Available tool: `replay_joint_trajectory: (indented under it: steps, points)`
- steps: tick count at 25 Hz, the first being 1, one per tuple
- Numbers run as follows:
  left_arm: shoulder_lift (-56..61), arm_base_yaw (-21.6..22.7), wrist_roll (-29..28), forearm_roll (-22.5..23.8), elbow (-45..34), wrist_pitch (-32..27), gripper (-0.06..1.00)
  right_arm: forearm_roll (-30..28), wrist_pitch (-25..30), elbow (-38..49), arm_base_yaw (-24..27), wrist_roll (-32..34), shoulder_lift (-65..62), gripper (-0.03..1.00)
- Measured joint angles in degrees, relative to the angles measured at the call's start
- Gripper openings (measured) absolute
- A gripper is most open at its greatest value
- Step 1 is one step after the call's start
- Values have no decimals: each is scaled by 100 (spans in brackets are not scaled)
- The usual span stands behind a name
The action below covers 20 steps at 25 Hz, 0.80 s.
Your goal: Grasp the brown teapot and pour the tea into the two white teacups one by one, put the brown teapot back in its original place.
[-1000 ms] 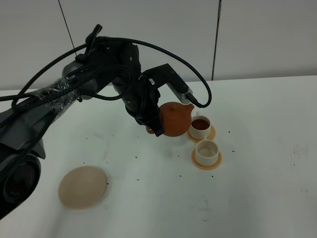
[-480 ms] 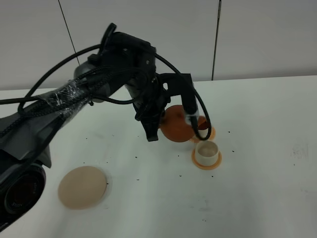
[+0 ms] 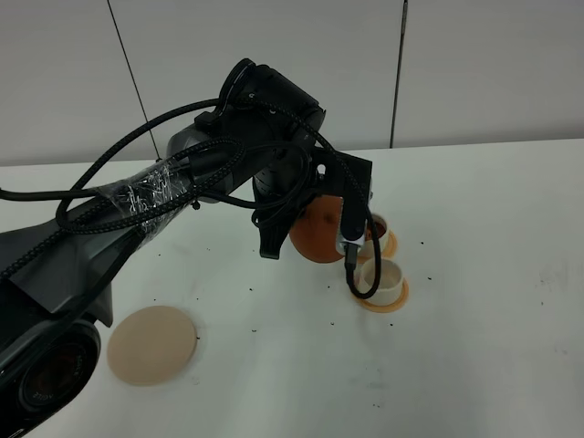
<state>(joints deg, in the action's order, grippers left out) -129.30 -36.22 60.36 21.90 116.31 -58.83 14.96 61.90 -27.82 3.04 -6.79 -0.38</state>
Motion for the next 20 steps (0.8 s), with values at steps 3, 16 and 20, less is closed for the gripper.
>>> replay_joint_trajectory:
  steps: [3, 16, 20]
  points:
    - [0, 0, 232, 18, 0, 0, 17, 0, 0, 0, 0, 0, 0, 24]
    - [-119, -203, 523, 294, 0, 13, 17, 0, 0, 0, 0, 0, 0, 24]
    - [-153, -270, 523, 383, 0, 66, 17, 0, 0, 0, 0, 0, 0, 24]
